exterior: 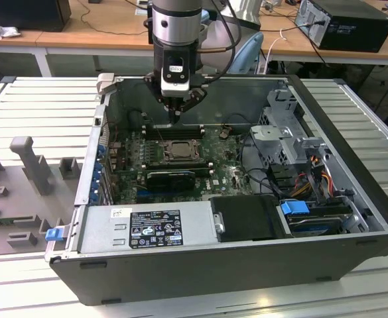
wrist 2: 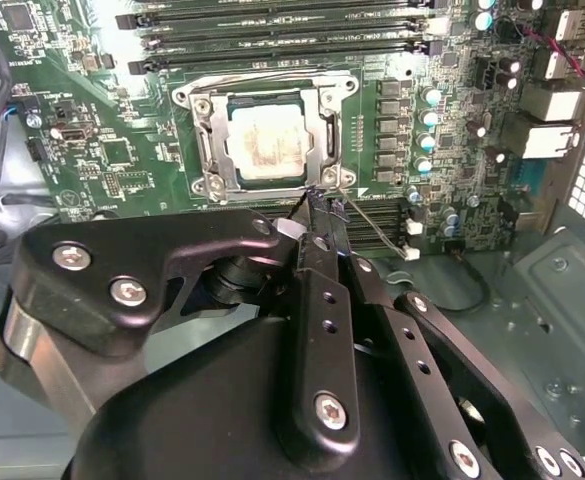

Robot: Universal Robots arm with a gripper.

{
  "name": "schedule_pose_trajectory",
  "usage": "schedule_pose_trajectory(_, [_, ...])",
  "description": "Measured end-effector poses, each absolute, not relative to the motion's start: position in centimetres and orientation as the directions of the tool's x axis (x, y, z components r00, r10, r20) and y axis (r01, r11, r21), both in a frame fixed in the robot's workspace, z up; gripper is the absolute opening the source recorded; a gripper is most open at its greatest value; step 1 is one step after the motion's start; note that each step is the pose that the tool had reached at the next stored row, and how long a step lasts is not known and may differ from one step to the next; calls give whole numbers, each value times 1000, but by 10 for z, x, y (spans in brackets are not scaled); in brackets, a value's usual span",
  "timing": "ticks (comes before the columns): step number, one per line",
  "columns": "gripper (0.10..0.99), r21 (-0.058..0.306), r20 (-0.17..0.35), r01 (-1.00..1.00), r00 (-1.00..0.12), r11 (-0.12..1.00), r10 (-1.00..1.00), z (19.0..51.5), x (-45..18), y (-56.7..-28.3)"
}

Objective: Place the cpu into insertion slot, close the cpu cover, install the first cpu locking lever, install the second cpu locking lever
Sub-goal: 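Install the first cpu locking lever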

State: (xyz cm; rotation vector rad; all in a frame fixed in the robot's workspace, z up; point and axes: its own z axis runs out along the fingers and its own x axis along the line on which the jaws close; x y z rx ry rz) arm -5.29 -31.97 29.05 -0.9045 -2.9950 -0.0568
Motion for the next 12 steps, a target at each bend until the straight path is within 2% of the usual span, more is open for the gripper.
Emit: schedule_pose_trajectory(12, [106,31,22,518,-855,855,518,291,-53,-320])
